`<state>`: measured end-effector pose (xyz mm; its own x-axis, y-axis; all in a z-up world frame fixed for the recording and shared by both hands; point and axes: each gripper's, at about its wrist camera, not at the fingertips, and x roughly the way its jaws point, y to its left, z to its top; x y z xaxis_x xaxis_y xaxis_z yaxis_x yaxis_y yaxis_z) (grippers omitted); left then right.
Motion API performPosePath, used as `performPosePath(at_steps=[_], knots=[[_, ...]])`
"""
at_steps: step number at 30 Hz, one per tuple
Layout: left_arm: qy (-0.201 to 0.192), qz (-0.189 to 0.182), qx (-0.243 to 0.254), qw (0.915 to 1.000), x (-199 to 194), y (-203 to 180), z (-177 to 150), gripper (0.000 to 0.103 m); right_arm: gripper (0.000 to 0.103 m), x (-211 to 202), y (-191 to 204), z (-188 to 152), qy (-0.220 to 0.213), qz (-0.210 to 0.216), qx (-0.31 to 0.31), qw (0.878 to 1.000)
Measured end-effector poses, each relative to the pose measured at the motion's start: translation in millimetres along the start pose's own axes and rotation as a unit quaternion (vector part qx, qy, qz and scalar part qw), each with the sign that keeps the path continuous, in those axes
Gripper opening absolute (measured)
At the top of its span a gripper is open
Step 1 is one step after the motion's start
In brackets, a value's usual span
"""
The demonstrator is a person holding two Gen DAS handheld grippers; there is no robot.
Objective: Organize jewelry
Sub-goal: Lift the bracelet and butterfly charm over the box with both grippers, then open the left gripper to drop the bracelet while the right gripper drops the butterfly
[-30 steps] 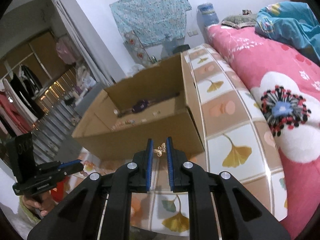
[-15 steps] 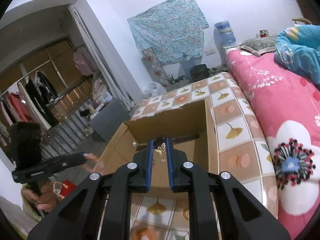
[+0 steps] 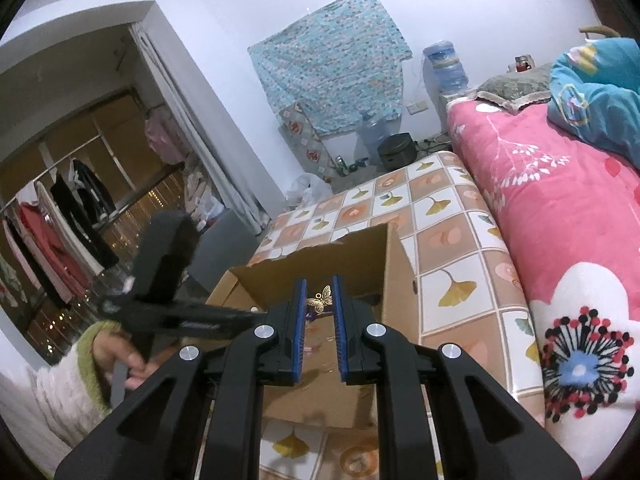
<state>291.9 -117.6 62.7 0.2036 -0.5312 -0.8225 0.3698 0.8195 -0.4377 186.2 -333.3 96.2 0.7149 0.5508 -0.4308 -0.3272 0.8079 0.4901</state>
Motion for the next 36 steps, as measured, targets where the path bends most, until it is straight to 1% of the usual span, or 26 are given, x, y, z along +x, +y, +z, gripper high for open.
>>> performPosePath(at_steps=[4,8,9,10,11,13,14,15,16,20,21,22,23,24,25,26,27,28,29,30,31,33,36], knots=[[0.035,0.036,0.018,0.9986,29.6,-2.9,22.9,0.009,0.013,1.9,-12.8,0.6,-0.002,-0.002,0.010,1.000],[0.045,0.092,0.052,0.9933,51.9,-7.4,39.3,0.009,0.013,4.2,-23.7,0.2,-0.003,-0.004,0.020,1.000],[0.050,0.099,0.057,0.9922,57.6,-7.9,40.9,0.009,0.013,4.7,-25.6,-0.1,-0.003,-0.005,0.022,1.000],[0.058,0.102,0.060,0.9913,64.1,-7.3,41.9,0.009,0.013,5.5,-27.9,-0.6,-0.002,-0.006,0.025,1.000],[0.075,0.098,0.057,0.9906,74.5,-4.8,41.3,0.009,0.013,6.6,-29.3,-0.7,-0.001,-0.007,0.026,1.000],[0.101,0.086,0.042,0.9903,85.9,1.5,40.4,0.009,0.013,6.7,-31.2,-1.5,0.002,-0.011,0.028,1.000],[0.106,0.082,0.036,0.9903,87.1,2.5,39.3,0.010,0.013,7.1,-32.0,-1.5,0.003,-0.012,0.029,0.999],[0.108,0.076,0.027,0.9909,85.9,5.8,39.1,0.014,0.013,7.3,-32.2,-1.5,0.004,-0.015,0.029,0.999],[0.102,0.073,0.022,0.9919,81.9,7.2,38.9,0.017,0.013,6.9,-31.5,-1.4,0.005,-0.016,0.029,0.999],[0.052,0.069,0.020,0.9961,47.4,10.0,39.7,0.021,0.013,9.0,-25.4,3.5,0.012,-0.015,0.023,1.000],[0.033,0.069,0.019,0.9969,32.0,11.2,38.1,0.025,0.013,9.9,-22.9,5.2,0.015,-0.012,0.021,1.000],[0.022,0.069,0.019,0.9972,23.1,11.3,37.5,0.028,0.013,13.2,-18.2,9.3,0.022,-0.005,0.016,1.000],[-0.003,0.072,0.019,0.9972,3.6,12.0,32.9,0.031,0.013,16.2,-13.6,12.6,0.031,0.001,0.011,0.999],[-0.023,0.073,0.019,0.9969,-11.3,12.6,28.9,0.037,0.013,21.6,-7.9,16.4,0.045,0.010,0.004,0.999],[-0.043,0.076,0.018,0.9960,-25.8,12.8,23.6,0.044,0.013,31.2,-0.3,21.4,0.069,0.022,-0.006,0.997],[-0.058,0.080,0.017,0.9950,-35.9,12.0,20.5,0.047,0.013,45.3,7.8,26.9,0.105,0.035,-0.017,0.994],[-0.082,0.088,0.014,0.9927,-52.7,12.9,11.8,0.054,0.013,56.2,12.9,30.1,0.132,0.042,-0.020,0.990],[-0.097,0.092,0.011,0.9910,-62.7,13.9,5.9,0.060,0.013,78.0,19.1,35.0,0.183,0.051,-0.019,0.982],[-0.124,0.099,0.006,0.9873,-80.7,16.1,-7.2,0.063,0.013,92.8,23.4,36.8,0.215,0.055,-0.017,0.975],[-0.139,0.105,0.003,0.9847,-90.4,17.4,-15.6,0.068,0.013,105.2,27.5,37.7,0.241,0.058,-0.018,0.969],[-0.160,0.115,-0.003,0.9804,-103.4,19.6,-29.1,0.072,0.013,123.1,34.7,37.0,0.276,0.059,-0.023,0.959],[-0.189,0.125,-0.016,0.9739,-120.1,24.0,-52.1,0.076,0.013,151.0,50.0,31.6,0.325,0.043,-0.048,0.943],[-0.217,0.140,-0.035,0.9653,-138.6,32.1,-86.2,0.081,0.013,193.1,72.3,13.8,0.399,0.031,-0.076,0.913]])
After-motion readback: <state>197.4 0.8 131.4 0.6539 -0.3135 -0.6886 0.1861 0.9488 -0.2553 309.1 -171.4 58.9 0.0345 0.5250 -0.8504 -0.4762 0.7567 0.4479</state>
